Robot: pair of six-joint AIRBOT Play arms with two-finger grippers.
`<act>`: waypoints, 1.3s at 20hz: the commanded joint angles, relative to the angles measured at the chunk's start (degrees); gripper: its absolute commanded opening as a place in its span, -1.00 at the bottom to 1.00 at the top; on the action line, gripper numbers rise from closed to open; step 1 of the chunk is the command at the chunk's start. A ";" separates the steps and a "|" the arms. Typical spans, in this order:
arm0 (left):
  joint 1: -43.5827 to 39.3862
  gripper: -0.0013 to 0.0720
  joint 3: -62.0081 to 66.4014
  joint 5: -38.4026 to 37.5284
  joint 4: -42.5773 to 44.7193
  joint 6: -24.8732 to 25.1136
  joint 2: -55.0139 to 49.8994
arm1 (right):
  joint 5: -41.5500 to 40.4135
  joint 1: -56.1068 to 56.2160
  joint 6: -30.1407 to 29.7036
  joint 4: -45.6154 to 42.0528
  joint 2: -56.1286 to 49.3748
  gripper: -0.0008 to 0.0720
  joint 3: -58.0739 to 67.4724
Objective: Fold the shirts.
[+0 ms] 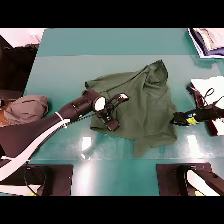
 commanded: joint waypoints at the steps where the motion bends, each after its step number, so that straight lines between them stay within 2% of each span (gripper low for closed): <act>1: -0.61 0.46 -1.14 1.84 1.38 0.02 -0.17 | -0.22 0.00 0.00 0.00 0.04 -0.92 -1.66; 4: -0.61 0.46 -1.14 3.28 1.99 0.00 -0.26 | -0.24 0.00 0.00 0.04 0.04 -0.92 -1.86; 5: -0.61 0.39 -1.14 3.45 2.01 -0.02 -0.33 | -0.22 0.00 0.00 0.02 0.04 -0.92 -1.86; 7: -0.61 -0.47 -1.14 3.54 1.97 0.02 -0.37 | -0.22 0.00 0.00 0.04 0.04 -0.92 -1.86; 10: -0.61 -0.51 -1.14 3.06 1.97 0.02 -0.70 | -0.22 0.00 0.00 0.02 0.04 -0.92 -1.86; 11: -0.61 -0.78 -1.14 2.49 1.95 0.00 -1.09 | -0.20 0.00 0.00 0.02 0.04 -0.92 -1.86; 12: -0.61 -0.89 -1.14 1.95 1.90 -0.02 -1.49 | -0.20 0.00 0.00 0.02 0.04 -0.92 -1.86; 16: 0.24 -0.89 0.76 1.07 2.29 -0.02 0.15 | 0.00 0.00 0.00 -0.07 0.04 -0.92 -1.84; 19: 2.91 -0.89 4.07 -0.98 6.43 -0.57 6.47 | 1.09 -0.02 -0.02 -0.39 0.04 -0.92 0.22; 23: 11.67 -0.89 3.87 -8.33 10.29 -4.26 17.33 | 4.11 -0.02 0.02 -6.32 0.02 -0.92 7.58; 26: 18.99 -0.89 1.79 -13.35 16.59 -9.05 23.80 | 5.49 -0.02 0.07 -10.51 0.02 -0.92 12.26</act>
